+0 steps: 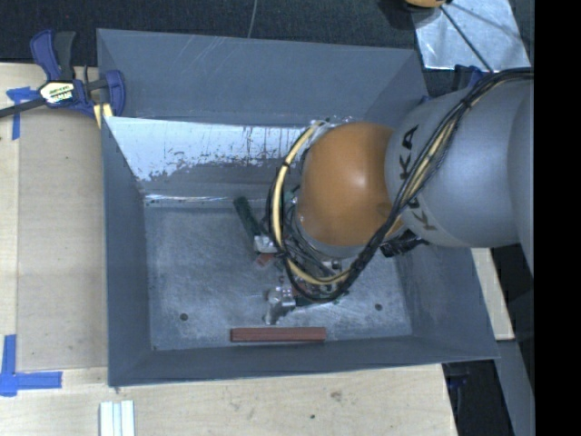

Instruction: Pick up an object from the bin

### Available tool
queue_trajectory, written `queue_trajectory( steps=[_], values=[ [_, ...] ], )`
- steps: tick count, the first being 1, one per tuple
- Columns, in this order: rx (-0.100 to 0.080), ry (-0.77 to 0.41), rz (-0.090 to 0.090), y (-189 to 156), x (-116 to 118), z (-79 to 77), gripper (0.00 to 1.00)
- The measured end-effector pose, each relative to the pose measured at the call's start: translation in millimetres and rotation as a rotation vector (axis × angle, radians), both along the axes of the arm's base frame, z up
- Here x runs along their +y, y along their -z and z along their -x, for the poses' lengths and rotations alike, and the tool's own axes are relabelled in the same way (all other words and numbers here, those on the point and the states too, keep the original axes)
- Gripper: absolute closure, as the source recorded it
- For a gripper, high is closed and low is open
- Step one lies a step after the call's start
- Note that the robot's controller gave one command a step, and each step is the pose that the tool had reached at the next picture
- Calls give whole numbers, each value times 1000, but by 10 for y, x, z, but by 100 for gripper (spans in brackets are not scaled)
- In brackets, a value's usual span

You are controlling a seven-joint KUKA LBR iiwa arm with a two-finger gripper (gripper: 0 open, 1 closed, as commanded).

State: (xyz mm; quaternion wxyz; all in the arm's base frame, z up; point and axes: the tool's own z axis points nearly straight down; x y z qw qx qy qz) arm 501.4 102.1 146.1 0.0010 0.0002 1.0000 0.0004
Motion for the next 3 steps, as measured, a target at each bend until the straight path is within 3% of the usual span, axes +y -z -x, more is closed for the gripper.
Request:
queue_trajectory(
  steps=[1, 2, 3],
  values=[
    [-6, -186, 0, 384, -429, -7, 0],
    [-3, -461, 3, 183, -1055, -331, 0],
    [0, -232, 1, 289, -1043, -46, 0]
  ],
)
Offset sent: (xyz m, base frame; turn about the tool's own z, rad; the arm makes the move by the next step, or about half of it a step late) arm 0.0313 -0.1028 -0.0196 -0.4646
